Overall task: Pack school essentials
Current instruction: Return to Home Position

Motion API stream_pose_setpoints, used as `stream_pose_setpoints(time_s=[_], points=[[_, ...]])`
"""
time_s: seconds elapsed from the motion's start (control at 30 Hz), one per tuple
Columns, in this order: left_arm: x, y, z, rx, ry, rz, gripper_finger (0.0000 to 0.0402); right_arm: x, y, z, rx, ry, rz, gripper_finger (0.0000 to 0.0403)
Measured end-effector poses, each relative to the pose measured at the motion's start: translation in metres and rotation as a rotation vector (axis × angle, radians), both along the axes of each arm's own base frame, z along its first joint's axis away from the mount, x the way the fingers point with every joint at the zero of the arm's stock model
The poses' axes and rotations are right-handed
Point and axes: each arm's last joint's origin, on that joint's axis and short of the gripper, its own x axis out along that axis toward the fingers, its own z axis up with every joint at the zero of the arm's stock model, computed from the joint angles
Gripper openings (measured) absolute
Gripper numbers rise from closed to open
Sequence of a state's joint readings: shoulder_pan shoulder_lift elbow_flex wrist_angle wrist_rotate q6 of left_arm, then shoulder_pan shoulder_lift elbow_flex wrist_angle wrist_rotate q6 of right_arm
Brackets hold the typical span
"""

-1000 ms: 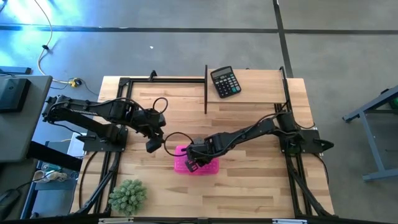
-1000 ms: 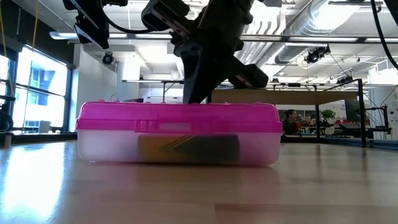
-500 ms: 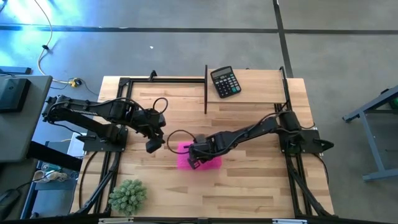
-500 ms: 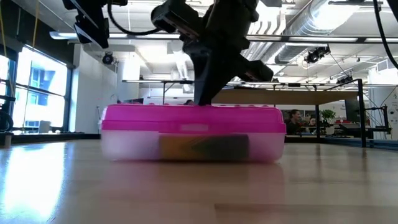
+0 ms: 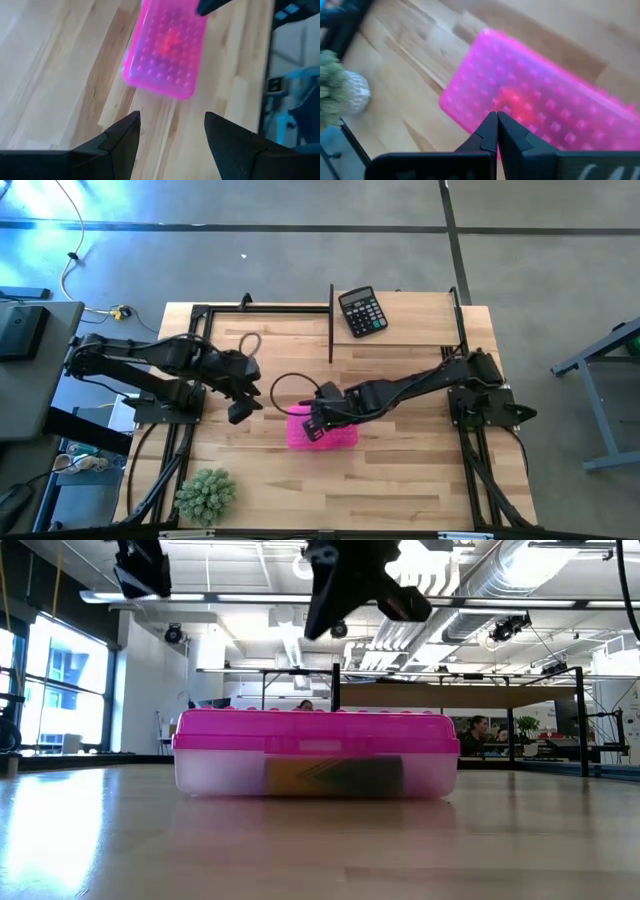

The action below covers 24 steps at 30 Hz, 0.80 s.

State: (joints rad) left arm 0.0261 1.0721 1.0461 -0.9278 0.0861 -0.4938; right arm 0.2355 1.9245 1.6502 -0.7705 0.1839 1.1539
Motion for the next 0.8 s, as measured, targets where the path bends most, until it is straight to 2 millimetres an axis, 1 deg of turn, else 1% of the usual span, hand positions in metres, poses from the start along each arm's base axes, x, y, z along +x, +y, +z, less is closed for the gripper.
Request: stream_pose_setpoints(time_s=[0.13, 0.23, 0.37, 0.47, 0.53, 0.63, 0.8], points=[[-0.013, 0.000, 0.023, 0.018, -0.107, -0.015, 0.0211, -0.004, -0.007, 0.020, -0.074, -0.083, 0.030, 0.0000], [-0.023, 0.000, 0.038, 0.067, -0.194, -0.018, 0.0211, -0.004, -0.014, 0.034, -0.119, -0.145, 0.070, 0.0000], [-0.044, 0.001, 0.053, 0.164, -0.308, 0.010, 0.0211, -0.005, -0.020, 0.052, -0.232, -0.236, 0.164, 0.0000], [-0.060, -0.001, 0.057, 0.204, -0.402, 0.038, 0.0211, -0.005, -0.028, 0.067, -0.307, -0.303, 0.247, 0.0000], [-0.071, -0.001, 0.054, 0.215, -0.459, 0.049, 0.0211, -0.005, -0.036, 0.074, -0.346, -0.344, 0.302, 0.0000], [-0.083, -0.002, 0.043, 0.222, -0.560, 0.057, 0.0211, -0.004, -0.048, 0.084, -0.389, -0.398, 0.365, 0.0000], [-0.096, -0.002, 0.013, 0.219, -0.683, 0.072, 0.0211, -0.005, -0.066, 0.095, -0.456, -0.449, 0.441, 0.0000]])
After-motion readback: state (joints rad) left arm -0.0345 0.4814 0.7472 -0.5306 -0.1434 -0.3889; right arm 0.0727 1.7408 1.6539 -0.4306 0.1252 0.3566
